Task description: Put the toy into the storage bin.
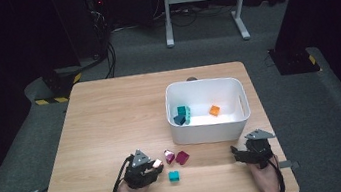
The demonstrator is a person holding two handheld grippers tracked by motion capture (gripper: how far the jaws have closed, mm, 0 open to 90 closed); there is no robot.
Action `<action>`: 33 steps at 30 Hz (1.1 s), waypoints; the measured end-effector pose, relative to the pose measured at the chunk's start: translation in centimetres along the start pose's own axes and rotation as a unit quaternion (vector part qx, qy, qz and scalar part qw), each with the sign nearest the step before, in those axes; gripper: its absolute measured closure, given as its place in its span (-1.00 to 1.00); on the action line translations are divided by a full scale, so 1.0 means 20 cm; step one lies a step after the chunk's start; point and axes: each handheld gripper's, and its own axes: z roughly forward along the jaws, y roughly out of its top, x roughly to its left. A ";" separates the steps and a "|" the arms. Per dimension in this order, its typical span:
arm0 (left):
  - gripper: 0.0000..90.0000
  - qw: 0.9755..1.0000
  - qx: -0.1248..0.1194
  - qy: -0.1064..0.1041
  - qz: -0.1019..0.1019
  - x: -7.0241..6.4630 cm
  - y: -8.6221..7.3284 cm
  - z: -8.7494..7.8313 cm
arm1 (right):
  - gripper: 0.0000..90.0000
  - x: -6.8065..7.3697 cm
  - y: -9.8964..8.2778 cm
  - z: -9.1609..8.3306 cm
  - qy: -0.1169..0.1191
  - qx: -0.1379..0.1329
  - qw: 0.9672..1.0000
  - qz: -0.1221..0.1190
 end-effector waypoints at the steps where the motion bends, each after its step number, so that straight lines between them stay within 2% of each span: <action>1: 0.46 1.000 0.000 0.000 0.002 0.00 0.00 0.00 | -0.57 0.00 0.00 0.00 0.000 0.000 1.000 0.000; 15: 0.47 1.000 -0.005 -0.006 0.003 0.01 0.04 -0.05 | -0.57 0.00 0.00 0.00 0.000 0.000 1.000 0.000; 28: 0.47 0.999 -0.024 -0.022 -0.001 0.05 0.13 -0.12 | -0.57 0.00 0.00 0.00 0.000 0.000 1.000 0.000; 33: 0.47 0.999 -0.024 -0.028 -0.005 0.07 0.16 -0.14 | -0.57 0.00 0.00 0.00 0.000 0.000 1.000 0.000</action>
